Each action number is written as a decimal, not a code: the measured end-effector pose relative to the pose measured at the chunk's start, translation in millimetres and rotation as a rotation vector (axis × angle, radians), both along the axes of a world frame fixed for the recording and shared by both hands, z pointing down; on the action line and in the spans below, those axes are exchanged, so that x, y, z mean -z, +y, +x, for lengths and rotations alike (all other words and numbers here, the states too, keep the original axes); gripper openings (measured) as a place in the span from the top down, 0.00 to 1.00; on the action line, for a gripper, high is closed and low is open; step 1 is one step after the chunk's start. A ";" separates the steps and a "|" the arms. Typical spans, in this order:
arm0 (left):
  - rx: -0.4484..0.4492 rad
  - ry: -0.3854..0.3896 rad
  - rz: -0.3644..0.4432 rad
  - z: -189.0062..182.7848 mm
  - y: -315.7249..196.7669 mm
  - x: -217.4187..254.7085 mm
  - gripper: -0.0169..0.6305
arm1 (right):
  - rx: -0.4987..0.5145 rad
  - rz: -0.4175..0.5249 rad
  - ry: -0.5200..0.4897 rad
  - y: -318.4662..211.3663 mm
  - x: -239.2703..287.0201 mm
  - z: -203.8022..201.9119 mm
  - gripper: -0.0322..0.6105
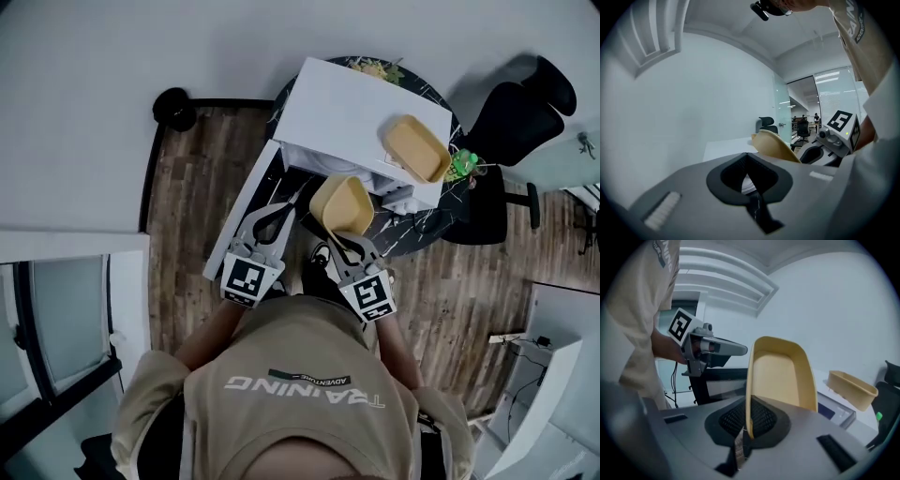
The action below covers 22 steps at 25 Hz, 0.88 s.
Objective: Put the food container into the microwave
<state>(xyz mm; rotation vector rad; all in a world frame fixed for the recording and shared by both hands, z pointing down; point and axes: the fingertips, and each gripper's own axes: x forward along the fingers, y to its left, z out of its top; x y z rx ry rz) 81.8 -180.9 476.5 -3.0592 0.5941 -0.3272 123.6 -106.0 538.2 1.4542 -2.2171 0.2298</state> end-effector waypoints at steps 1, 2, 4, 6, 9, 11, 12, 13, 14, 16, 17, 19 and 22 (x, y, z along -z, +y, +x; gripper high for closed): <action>0.007 -0.013 0.005 3.6 -5.9 0.6 0.99 | 0.026 0.000 0.015 -4.6 -2.6 4.8 0.93; 0.014 -0.028 0.012 6.9 -11.2 1.1 0.99 | 0.052 0.001 0.032 -8.7 -5.4 8.6 0.93; 0.033 -0.056 0.023 12.8 -18.9 1.9 0.99 | 0.100 -0.001 0.050 -13.6 -12.4 11.9 0.93; 0.062 -0.070 0.026 18.7 -24.0 1.7 0.99 | 0.145 -0.013 0.045 -16.1 -22.4 13.0 0.93; 0.122 -0.093 0.015 21.8 -29.0 -3.2 0.99 | 0.207 -0.043 0.036 -18.0 -39.5 14.6 0.93; 0.148 -0.109 0.002 20.6 -27.8 -6.3 0.99 | 0.252 -0.054 0.074 -17.7 -50.3 16.6 0.93; 0.156 -0.118 0.001 19.9 -27.0 -7.4 0.99 | 0.277 -0.059 0.106 -17.6 -56.5 18.0 0.93; 0.165 -0.125 0.000 19.2 -26.8 -8.3 0.99 | 0.303 -0.066 0.138 -18.0 -63.3 19.5 0.93; 0.174 -0.129 -0.002 18.4 -27.1 -9.3 0.99 | 0.327 -0.074 0.165 -19.1 -70.5 21.0 0.93; 0.190 -0.135 -0.010 16.9 -28.1 -12.5 0.99 | 0.362 -0.092 0.198 -22.4 -84.5 23.7 0.93; 0.194 -0.137 -0.017 16.7 -27.8 -14.4 0.99 | 0.371 -0.104 0.207 -24.3 -91.2 25.4 0.93; 0.198 -0.136 -0.038 17.8 -25.2 -17.5 0.99 | 0.380 -0.134 0.225 -28.8 -105.0 30.8 0.93; 0.196 -0.122 -0.056 20.7 -22.3 -19.1 0.99 | 0.386 -0.181 0.270 -42.2 -123.5 39.7 0.93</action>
